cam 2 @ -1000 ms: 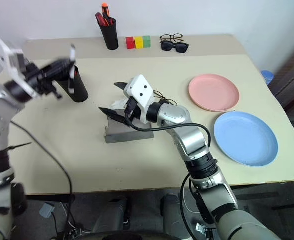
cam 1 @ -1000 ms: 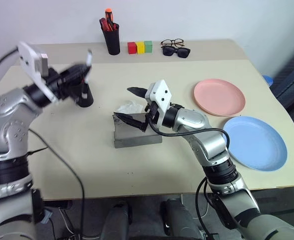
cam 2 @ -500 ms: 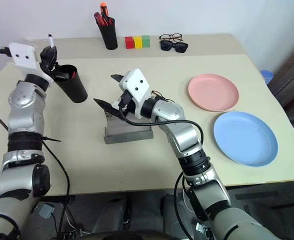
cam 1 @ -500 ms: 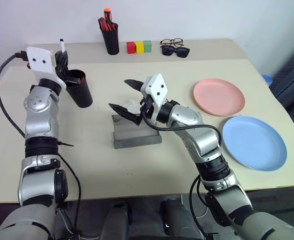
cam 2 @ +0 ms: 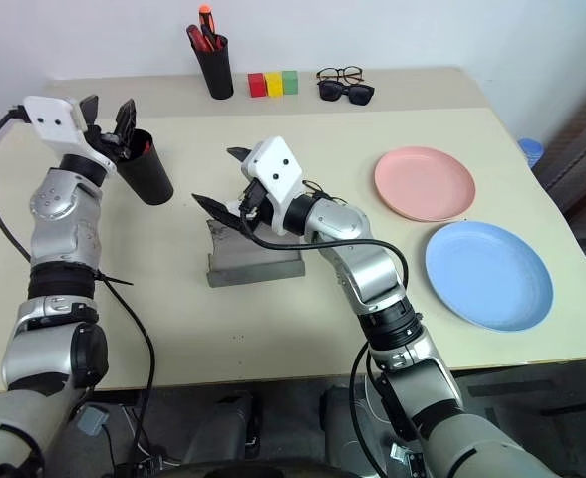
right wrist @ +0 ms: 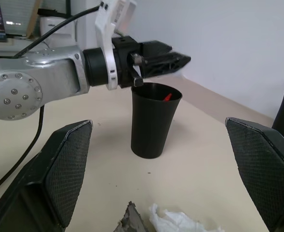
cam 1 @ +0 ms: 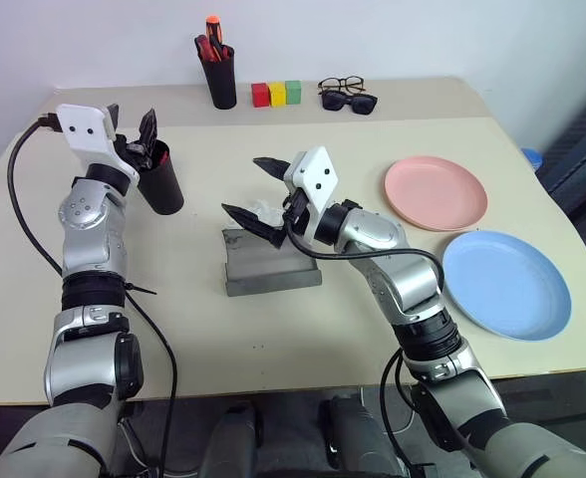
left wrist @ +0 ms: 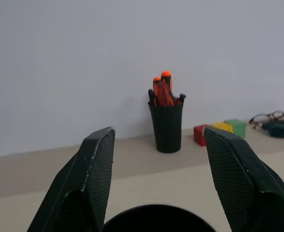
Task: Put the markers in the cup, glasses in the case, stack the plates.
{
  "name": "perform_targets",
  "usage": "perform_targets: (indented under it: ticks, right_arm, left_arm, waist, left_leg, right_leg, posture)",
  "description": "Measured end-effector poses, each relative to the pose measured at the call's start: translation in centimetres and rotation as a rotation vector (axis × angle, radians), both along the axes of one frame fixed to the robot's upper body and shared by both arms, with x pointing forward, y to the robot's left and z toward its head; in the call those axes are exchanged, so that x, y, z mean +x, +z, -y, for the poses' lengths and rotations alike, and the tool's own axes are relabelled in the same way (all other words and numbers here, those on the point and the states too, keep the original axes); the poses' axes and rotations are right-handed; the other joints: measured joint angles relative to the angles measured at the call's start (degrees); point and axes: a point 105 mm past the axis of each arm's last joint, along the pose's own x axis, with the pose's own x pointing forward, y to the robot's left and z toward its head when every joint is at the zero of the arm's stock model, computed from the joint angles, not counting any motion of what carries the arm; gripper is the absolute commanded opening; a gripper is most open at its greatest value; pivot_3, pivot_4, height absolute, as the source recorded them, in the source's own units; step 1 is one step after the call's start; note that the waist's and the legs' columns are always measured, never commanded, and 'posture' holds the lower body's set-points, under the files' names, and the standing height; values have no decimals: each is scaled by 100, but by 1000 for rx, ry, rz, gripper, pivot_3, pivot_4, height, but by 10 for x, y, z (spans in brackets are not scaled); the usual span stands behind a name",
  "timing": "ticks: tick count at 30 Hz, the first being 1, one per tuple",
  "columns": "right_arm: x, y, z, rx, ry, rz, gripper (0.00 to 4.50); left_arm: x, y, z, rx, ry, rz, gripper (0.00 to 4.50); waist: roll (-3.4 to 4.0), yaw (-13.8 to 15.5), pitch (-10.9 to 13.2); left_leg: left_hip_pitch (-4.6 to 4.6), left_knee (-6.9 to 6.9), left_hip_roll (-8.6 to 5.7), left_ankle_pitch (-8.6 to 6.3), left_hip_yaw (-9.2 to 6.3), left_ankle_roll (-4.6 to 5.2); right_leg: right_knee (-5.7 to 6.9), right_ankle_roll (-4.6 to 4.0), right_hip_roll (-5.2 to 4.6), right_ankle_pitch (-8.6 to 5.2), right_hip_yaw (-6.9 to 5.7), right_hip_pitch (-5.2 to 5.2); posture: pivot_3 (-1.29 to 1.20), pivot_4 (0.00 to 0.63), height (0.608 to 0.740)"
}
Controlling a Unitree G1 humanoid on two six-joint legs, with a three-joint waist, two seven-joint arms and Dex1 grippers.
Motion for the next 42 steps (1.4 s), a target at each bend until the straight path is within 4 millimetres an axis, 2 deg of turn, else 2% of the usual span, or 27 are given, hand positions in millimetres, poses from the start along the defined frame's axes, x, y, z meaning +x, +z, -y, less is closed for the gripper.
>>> perform_targets:
  ticks: [2, 4, 8, 11, 14, 17, 20, 23, 32, 38, 42]
  right_arm:
    - [2, -2, 10, -23, -19, 5, 4500]
    - [7, -5, 25, -44, -56, 0, 4500]
    - [8, -13, 52, -95, -90, -22, 4500]
    - [0, -18, 70, -149, -75, -32, 4500]
    - [-1, -28, 92, -213, -114, -57, 4500]
    - [8, -32, 111, -265, -189, -62, 4500]
    - [30, -38, 132, -336, -327, -71, 4500]
    - [53, -44, 146, -399, -445, -98, 4500]
    - [90, -66, 137, -468, -506, -180, 4500]
    - [99, -78, 142, -485, -526, -236, 4500]
    - [101, -82, 141, -493, -519, -256, 4500]
  left_arm:
    - [-14, 0, 14, 29, -129, -18, 3634]
    - [-29, -4, 32, 110, -269, -78, 4432]
    - [-57, -18, 69, 305, -500, -227, 4479]
    - [-80, -42, 92, 414, -666, -367, 4479]
    - [-99, -72, 105, 496, -783, -502, 4479]
    - [-106, -83, 112, 510, -836, -546, 4479]
    - [-108, -88, 110, 513, -833, -563, 4479]
    - [-105, -95, 103, 523, -757, -532, 4479]
    - [-115, -100, 69, 440, -595, -548, 4479]
    - [-118, -96, 57, 398, -516, -543, 4479]
    - [-121, -97, 57, 373, -502, -541, 4479]
  waist:
    - [0, -4, 0]
    - [0, -3, 0]
    - [1, 6, 0]
    - [1, 2, 0]
    - [2, 3, 1]
    - [1, 4, 1]
    - [2, 2, 1]
    - [3, -6, 1]
    - [3, 27, 2]
    - [3, 3, 2]
    - [3, -3, 2]
  left_leg:
    - [0, -1, 1, 0, 0, 0]
    - [0, -2, 2, 0, 0, 0]
    - [1, 0, 2, 0, -3, 0]
    - [5, -2, 3, -1, -3, 1]
    - [7, -3, 4, -1, -1, 2]
    - [9, 0, 5, -1, -1, 2]
    - [12, -2, 5, -1, 4, 2]
    - [14, -6, 8, -1, 8, 2]
    - [11, -6, 11, -4, 15, 8]
    - [11, -7, 11, -5, 15, 9]
    - [12, -8, 12, -5, 15, 9]
  right_leg:
    - [0, 0, 0, 0, 1, 0]
    - [-1, 0, 0, 0, 2, 1]
    - [0, 0, 2, 0, 2, 6]
    - [-3, -1, 5, -1, 2, 11]
    - [-5, -2, 7, -1, 4, 13]
    - [-5, -2, 9, -1, 4, 17]
    - [-6, -2, 9, -1, 7, 17]
    - [-9, -2, 11, -1, 12, 15]
    - [-19, -1, 2, -1, 13, 17]
    - [-19, -1, 2, -1, 13, 18]
    - [-19, -1, 4, -1, 13, 17]
  posture:
    - [0, 150, 740]
    - [0, 150, 740]
    - [0, 150, 740]
    - [0, 150, 740]
    - [0, 150, 740]
    - [0, 150, 740]
    - [0, 150, 740]
    - [0, 150, 740]
    - [0, 150, 740]
    - [0, 150, 740]
    - [0, 150, 740]
